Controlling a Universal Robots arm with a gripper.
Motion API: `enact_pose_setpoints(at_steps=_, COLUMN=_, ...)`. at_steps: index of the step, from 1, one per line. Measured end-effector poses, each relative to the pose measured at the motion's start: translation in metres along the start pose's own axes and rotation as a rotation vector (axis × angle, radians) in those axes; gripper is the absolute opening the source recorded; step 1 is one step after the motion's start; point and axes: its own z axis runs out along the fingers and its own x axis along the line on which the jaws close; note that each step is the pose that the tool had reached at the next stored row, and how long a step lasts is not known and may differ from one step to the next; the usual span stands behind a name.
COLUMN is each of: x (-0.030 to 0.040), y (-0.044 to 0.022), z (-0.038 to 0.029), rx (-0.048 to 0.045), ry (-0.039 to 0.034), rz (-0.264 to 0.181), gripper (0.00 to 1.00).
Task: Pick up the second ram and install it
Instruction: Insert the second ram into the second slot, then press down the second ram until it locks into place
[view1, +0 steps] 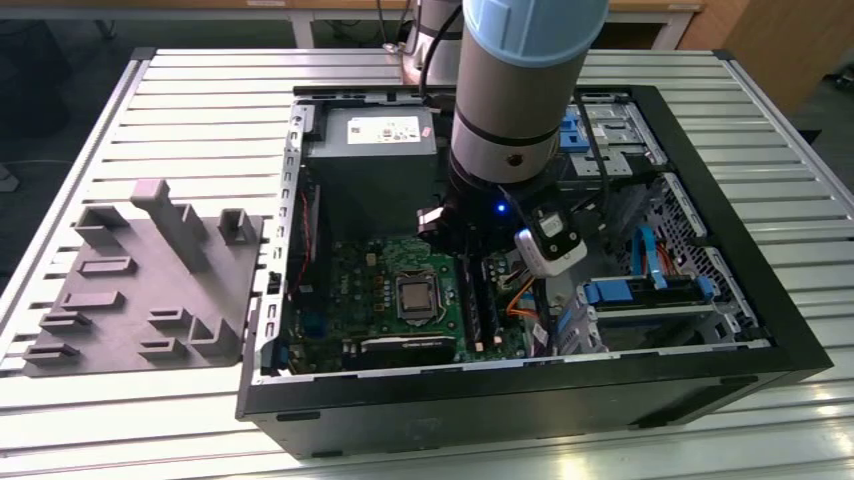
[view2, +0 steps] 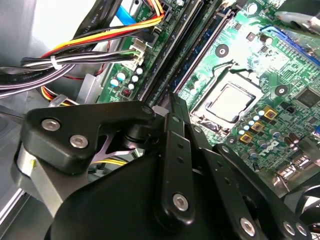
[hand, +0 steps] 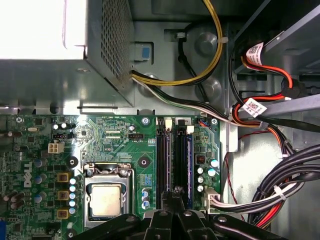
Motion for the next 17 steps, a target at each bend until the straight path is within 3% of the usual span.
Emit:
enact_pose_setpoints(at_steps=11, x=-0.0001, y=0.0003, z=-0.0008, rx=0.0003, ry=0.0001, rz=0.0, gripper=0.11)
enact_pose_setpoints(at_steps=17, x=0.0001, y=0.0048, z=-0.0004, rx=0.0, ry=0.0, rz=0.0, gripper=0.11)
